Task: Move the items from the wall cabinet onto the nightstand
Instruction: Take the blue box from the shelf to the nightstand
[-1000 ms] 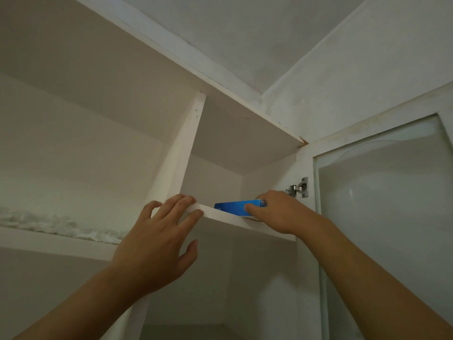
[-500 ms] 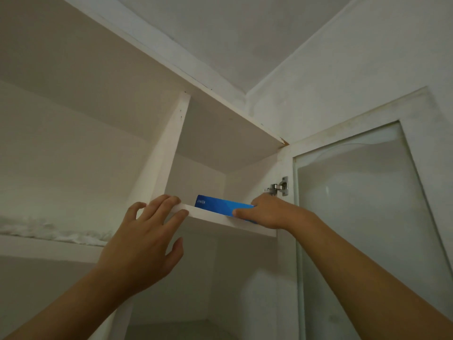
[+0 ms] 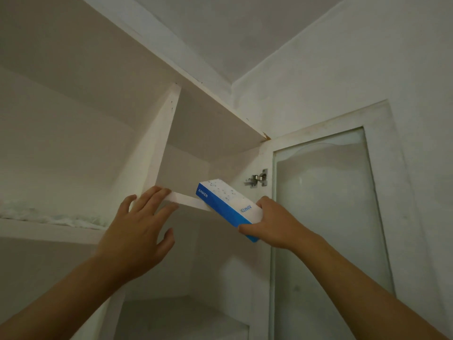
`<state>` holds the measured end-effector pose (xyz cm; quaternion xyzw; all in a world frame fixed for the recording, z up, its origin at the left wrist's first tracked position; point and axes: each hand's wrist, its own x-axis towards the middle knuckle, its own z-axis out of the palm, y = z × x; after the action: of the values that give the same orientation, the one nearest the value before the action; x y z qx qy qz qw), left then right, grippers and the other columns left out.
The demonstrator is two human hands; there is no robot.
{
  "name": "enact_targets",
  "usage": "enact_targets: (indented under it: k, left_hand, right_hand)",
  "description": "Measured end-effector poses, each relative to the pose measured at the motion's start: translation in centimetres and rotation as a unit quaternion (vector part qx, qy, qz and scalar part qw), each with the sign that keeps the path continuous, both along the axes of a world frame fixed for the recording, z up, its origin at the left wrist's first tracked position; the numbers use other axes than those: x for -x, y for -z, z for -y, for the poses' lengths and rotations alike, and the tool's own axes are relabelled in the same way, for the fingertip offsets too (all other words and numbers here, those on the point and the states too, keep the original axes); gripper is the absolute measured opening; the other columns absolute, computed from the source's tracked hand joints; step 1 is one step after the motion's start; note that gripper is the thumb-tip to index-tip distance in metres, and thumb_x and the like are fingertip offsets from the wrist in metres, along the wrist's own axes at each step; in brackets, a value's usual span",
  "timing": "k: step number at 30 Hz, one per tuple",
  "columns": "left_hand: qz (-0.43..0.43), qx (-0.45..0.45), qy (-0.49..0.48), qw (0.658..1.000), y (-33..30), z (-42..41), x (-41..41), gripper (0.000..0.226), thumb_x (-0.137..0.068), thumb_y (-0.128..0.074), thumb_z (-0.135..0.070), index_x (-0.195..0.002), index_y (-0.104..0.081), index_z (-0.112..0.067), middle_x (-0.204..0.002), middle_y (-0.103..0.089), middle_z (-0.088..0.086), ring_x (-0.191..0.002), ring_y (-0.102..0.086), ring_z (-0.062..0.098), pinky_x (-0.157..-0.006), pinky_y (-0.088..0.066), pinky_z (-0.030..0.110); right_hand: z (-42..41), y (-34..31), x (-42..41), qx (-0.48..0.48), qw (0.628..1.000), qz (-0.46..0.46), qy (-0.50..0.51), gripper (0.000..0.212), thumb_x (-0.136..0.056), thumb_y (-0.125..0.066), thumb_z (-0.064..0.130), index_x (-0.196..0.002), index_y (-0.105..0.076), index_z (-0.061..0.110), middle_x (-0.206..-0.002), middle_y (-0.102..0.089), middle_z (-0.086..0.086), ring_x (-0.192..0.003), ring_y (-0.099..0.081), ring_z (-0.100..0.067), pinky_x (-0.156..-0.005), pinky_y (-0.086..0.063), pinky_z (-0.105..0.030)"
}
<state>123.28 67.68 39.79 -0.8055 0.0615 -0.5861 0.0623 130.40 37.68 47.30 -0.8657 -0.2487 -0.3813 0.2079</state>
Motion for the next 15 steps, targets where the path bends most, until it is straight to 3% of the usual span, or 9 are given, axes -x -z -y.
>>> enact_targets:
  k: [5, 12, 15]
  left_hand:
    - [-0.004, 0.03, 0.098, 0.995, 5.0, 1.4, 1.0, 0.049, -0.089, -0.045, -0.045, -0.132, -0.059, -0.026, -0.14, -0.056, -0.001, -0.135, -0.05, 0.024, -0.118, -0.029, 0.061]
    - [-0.051, 0.065, 0.153, 0.985, 12.3, 1.4, 4.0, 0.051, -0.088, -0.049, -0.043, -0.135, -0.058, -0.026, -0.137, -0.055, -0.005, -0.128, -0.052, 0.021, -0.113, -0.037, 0.056]
    - [-0.078, 0.08, 0.145, 0.983, 15.1, 1.1, 5.5, 0.051, -0.091, -0.048, -0.043, -0.137, -0.057, -0.025, -0.136, -0.055, -0.005, -0.127, -0.052, 0.02, -0.109, -0.042, 0.056]
  right_hand:
    - [1.0, 4.2, 2.6, -0.03, 1.0, 0.003, 0.003, 0.066, -0.054, -0.079, 0.058, -0.104, -0.045, 0.033, -0.107, -0.054, 0.01, -0.091, -0.061, -0.009, -0.073, -0.062, -0.04]
    - [0.8, 12.9, 4.3, -0.005, 1.0, 0.002, 0.016, 0.068, -0.063, -0.079, 0.071, -0.112, -0.044, 0.039, -0.106, -0.043, 0.019, -0.096, -0.054, -0.004, -0.077, -0.056, -0.029]
    - [0.6, 16.9, 4.8, -0.002, 1.0, -0.03, -0.006, 0.064, -0.066, -0.08, 0.068, -0.113, -0.047, 0.039, -0.104, -0.042, 0.017, -0.094, -0.054, -0.002, -0.071, -0.049, -0.02]
